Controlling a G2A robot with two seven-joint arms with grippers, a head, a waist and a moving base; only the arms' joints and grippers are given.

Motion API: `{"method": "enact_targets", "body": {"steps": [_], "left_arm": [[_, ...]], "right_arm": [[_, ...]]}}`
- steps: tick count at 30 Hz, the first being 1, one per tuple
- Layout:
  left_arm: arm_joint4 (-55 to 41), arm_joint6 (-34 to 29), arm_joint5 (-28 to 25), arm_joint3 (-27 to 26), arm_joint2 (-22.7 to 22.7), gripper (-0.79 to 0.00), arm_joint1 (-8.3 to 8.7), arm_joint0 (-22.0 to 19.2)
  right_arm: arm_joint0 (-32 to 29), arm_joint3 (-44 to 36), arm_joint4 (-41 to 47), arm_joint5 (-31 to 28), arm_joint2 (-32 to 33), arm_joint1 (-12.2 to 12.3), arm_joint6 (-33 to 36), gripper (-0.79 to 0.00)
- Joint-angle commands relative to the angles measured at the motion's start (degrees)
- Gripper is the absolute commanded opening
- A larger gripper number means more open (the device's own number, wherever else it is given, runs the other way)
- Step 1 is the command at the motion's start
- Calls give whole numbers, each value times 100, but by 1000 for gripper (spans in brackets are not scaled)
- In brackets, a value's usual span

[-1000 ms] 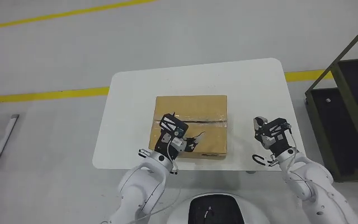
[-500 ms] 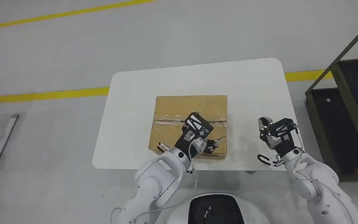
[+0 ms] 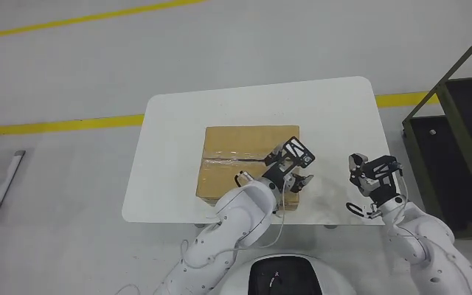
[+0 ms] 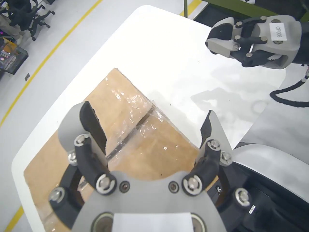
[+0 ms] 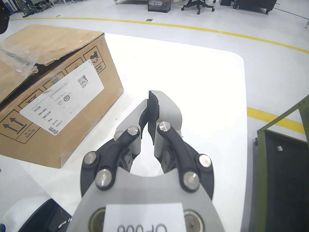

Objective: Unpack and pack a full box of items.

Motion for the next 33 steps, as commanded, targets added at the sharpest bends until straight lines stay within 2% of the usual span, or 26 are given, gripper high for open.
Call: {"method": "enact_targets", "body": {"steps": [1, 7, 9, 16, 22, 26, 27, 33], "left_arm": [[23, -77, 53, 74, 6, 0, -21, -18], [-51, -225, 221, 182, -19, 0, -77, 5], [-69, -253, 257, 186, -37, -46, -92, 10], [-267, -209, 391, 187, -186, -92, -132, 78], [-212, -242, 336, 224, -245, -68, -148, 104], [-228, -261, 347, 221, -286, -145, -161, 151], [-218, -259, 345, 228, -301, -209, -163, 157], [-186, -271, 291, 223, -350, -302, -177, 192]], "right_arm": [[2, 0, 5, 16, 1, 3, 16, -785], [20, 18, -18, 62, -44, 8, 33, -785], [34, 17, -32, 74, -62, 9, 46, -785], [84, 4, -66, 115, -123, 14, 83, -785], [84, -19, -93, 147, -159, 20, 106, -785], [76, -24, -97, 170, -168, 23, 106, -785], [73, -30, -101, 179, -175, 24, 108, -785], [55, -59, -92, 208, -198, 28, 126, -785]]}}
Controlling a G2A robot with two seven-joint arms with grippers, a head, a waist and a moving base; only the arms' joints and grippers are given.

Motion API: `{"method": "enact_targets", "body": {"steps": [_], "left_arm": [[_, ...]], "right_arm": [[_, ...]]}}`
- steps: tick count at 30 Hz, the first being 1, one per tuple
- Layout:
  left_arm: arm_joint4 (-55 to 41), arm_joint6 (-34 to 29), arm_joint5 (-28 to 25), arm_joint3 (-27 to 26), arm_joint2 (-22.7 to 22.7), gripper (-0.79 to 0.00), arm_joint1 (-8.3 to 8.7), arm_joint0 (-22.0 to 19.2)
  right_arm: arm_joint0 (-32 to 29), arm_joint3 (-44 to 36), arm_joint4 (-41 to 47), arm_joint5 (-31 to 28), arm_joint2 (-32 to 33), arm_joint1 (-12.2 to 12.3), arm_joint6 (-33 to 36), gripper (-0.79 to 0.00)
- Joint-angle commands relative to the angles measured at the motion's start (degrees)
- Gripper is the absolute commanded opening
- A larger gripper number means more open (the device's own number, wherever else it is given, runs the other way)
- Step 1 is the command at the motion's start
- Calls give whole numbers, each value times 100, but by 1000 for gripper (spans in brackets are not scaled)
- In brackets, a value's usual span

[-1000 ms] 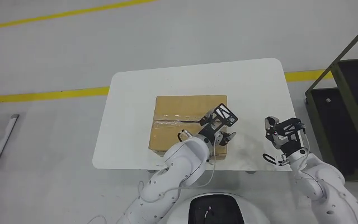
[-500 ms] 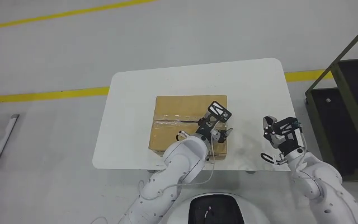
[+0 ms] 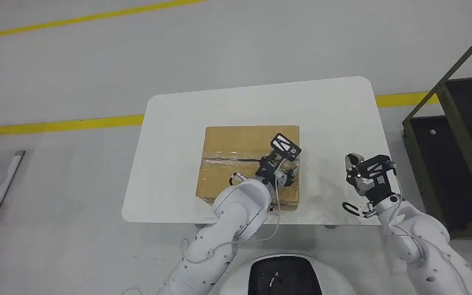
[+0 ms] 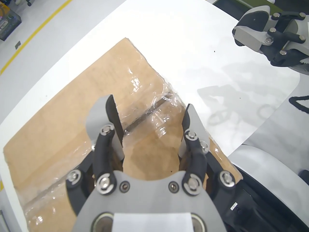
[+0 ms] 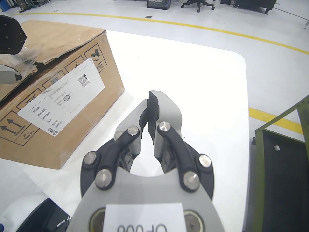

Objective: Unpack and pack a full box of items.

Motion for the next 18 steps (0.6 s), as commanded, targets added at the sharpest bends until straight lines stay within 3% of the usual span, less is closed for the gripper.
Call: {"method": "enact_targets", "body": {"steps": [1, 15, 18], "left_arm": [[16, -22, -38, -6, -2, -305, -5, 13], [145, -50, -151, 98, -49, -440, -41, 78], [176, -48, -120, 121, -67, -502, -52, 83]], "right_arm": [[-8, -14, -8, 13, -10, 1, 7, -785], [5, -44, -1, 52, -51, 12, 16, -785], [8, -41, 11, 54, -56, 14, 10, -785]]}}
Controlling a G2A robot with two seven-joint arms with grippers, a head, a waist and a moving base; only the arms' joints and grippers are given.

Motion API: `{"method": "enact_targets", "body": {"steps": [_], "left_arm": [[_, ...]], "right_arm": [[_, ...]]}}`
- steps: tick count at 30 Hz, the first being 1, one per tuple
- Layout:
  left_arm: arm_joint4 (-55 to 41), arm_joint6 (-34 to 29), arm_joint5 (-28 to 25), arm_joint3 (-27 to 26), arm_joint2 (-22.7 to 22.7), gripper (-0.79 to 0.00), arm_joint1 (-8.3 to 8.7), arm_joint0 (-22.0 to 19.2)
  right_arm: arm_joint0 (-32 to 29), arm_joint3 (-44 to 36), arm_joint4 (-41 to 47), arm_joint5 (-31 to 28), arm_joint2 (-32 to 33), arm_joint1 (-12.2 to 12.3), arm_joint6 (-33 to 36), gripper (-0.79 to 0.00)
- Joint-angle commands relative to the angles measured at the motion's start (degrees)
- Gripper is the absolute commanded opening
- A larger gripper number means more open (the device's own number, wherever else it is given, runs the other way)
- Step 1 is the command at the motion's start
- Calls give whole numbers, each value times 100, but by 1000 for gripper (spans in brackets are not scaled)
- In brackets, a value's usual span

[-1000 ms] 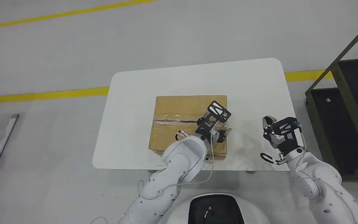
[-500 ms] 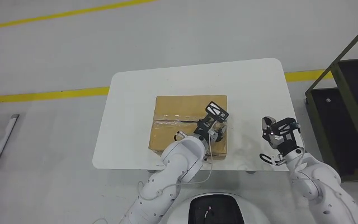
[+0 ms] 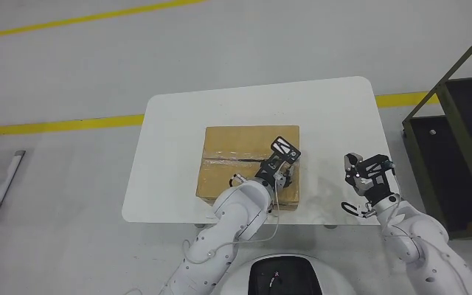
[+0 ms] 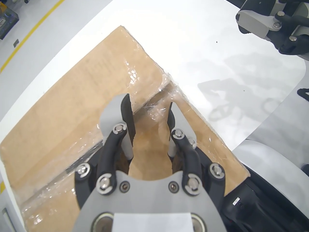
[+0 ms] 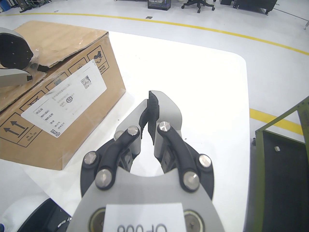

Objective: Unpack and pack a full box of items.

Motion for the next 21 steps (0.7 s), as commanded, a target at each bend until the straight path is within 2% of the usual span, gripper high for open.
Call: {"method": "enact_targets", "body": {"steps": [1, 4, 5, 13, 21], "left_arm": [[29, 9, 29, 18, -9, -554, -9, -1], [62, 30, 49, 44, -12, -757, -23, -12], [67, 32, 53, 50, -12, -785, -29, -15], [159, 79, 109, -21, -93, -785, -46, 42], [281, 2, 32, -400, -337, -785, -1, 293]], "right_arm": [[0, 0, 9, 1, -3, 1, -4, -785], [-2, -7, 12, 6, -6, 4, -2, -785], [-3, -9, 13, 7, -7, 5, -1, -785], [3, -36, 34, 6, -18, 12, 6, -785], [43, -50, 82, -39, -39, 19, 3, -785]]}}
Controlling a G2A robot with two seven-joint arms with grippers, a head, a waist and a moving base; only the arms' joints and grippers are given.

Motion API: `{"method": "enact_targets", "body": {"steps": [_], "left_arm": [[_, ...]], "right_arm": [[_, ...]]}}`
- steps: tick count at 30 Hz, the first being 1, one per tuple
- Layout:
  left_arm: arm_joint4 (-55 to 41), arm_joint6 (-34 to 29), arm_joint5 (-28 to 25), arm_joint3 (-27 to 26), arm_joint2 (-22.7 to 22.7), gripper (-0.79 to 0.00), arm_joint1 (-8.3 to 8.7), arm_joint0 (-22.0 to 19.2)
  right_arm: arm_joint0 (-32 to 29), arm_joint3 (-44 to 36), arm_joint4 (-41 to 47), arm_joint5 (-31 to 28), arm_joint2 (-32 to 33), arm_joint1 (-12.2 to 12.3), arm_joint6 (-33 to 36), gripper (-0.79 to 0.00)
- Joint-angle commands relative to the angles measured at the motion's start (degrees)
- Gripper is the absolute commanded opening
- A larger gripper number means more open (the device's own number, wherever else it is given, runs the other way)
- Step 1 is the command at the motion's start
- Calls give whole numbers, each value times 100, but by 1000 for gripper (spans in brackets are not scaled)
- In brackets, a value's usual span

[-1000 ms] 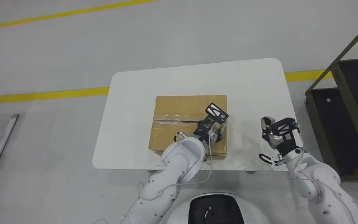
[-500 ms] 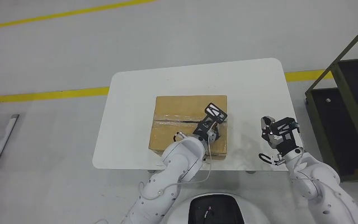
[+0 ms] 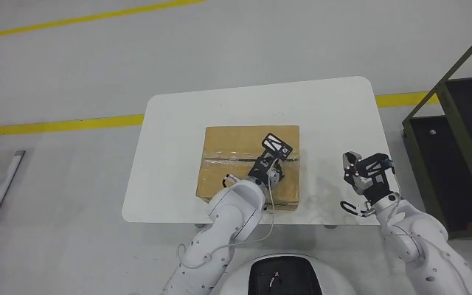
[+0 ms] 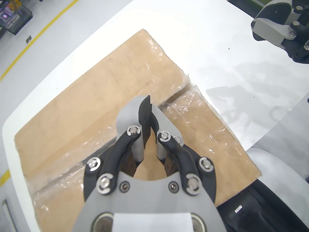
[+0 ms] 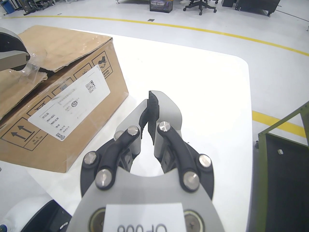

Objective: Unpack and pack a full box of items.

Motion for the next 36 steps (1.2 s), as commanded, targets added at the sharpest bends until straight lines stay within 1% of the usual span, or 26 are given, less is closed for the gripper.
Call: {"method": "enact_targets", "body": {"steps": [1, 2, 3, 4, 5, 6, 14, 19, 20, 23, 25, 27, 31, 32, 36], "left_arm": [[26, -29, -69, -90, -30, -785, 10, 63], [8, -46, -148, -113, -27, -785, 13, 82], [-9, -60, -214, -128, -28, -763, 14, 89], [-38, -73, -241, -134, -20, -474, 10, 94], [-51, -72, -266, -137, 3, -92, 4, 84], [-26, -79, -319, -117, 42, 0, -2, 55], [314, -142, -365, 208, 264, 0, -70, -219], [357, -178, -316, 343, 283, 0, -101, -257], [367, -196, -325, 360, 287, -15, -106, -266], [337, -214, -324, 395, 290, -22, -124, -277], [317, -211, -298, 428, 289, -62, -137, -282], [306, -189, -283, 465, 292, -142, -151, -297], [298, -154, -279, 532, 314, -215, -180, -346], [280, -137, -265, 541, 313, -246, -188, -356], [234, -112, -258, 624, 298, -268, -214, -410]], "right_arm": [[5, 3, -4, -8, -6, 2, -6, -785], [10, 9, -4, -10, -8, 3, -7, -785], [14, 17, 0, -11, -13, 4, -3, -785], [18, 20, 0, -21, -17, 5, 0, -785], [22, 24, 1, -24, -17, 6, -1, -785], [22, 28, 2, -25, -17, 7, -2, -785], [-32, 30, 8, -38, 61, 25, -42, -785], [-56, 20, 17, -37, 101, 34, -40, -785], [-56, 17, 20, -31, 109, 36, -42, -785], [-55, 11, 24, -29, 112, 39, -40, -785], [-49, 4, 23, -23, 106, 40, -38, -785], [-45, 5, 18, -10, 92, 40, -41, -785], [-28, 10, 34, -8, 68, 41, -30, -785], [-24, 8, 34, -6, 65, 42, -28, -785], [-23, 4, 32, 23, 56, 43, -36, -785]]}}
